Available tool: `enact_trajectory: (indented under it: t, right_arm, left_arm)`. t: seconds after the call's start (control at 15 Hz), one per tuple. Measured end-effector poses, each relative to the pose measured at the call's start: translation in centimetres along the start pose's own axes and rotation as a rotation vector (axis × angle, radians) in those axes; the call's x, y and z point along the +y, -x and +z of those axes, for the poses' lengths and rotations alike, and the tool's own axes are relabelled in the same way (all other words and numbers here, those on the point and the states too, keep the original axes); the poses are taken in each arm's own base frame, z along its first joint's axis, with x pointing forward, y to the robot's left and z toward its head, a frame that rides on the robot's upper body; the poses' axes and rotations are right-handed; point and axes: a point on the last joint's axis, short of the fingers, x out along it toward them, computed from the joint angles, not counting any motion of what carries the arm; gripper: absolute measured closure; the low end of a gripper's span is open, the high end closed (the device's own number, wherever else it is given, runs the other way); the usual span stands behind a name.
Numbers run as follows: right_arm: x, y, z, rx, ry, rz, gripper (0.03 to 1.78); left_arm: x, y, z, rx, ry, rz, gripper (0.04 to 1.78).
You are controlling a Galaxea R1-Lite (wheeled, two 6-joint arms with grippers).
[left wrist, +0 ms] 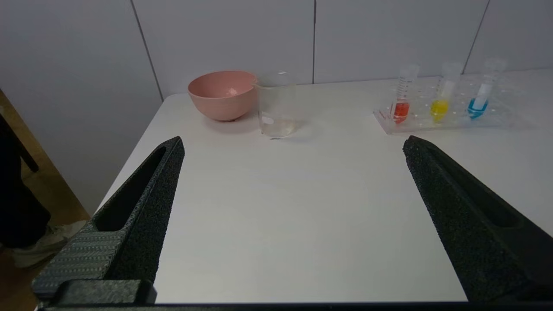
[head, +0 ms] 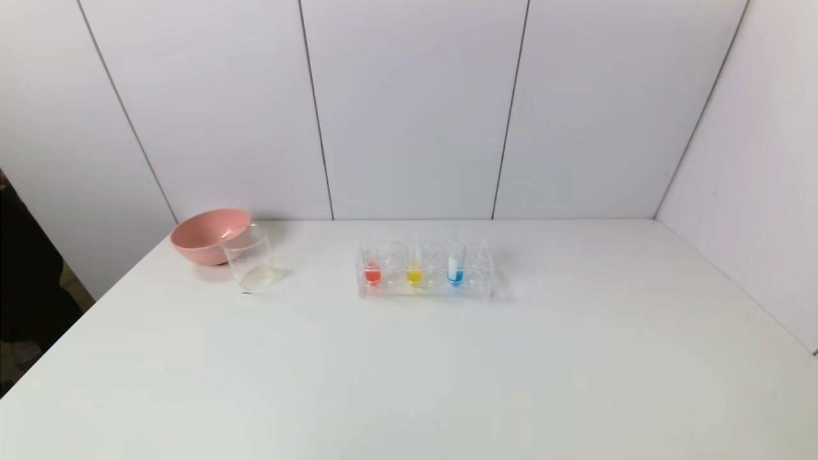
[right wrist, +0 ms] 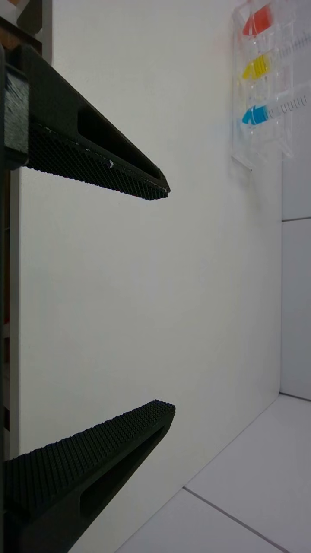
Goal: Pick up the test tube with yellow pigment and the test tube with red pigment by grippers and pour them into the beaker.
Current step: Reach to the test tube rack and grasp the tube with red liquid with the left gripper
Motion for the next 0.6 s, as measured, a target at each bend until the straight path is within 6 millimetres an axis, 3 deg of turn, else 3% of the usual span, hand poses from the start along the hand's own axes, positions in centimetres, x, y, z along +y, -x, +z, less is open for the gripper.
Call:
enact_trajectory:
  t: [0.33, 0.6]
  right_arm:
    - [0.0, 0.0, 0.0, 0.000, 0.000, 0.000, 0.11]
    - [0.0, 0.0, 0.0, 0.000, 0.000, 0.000, 0.11]
  left_arm:
    - [0.0, -3.2, 4.7, 0.049, 0.099, -0.106, 0.05]
    - [0.2, -7.7, 7.3, 0.074, 0.103, -0.131, 0.05]
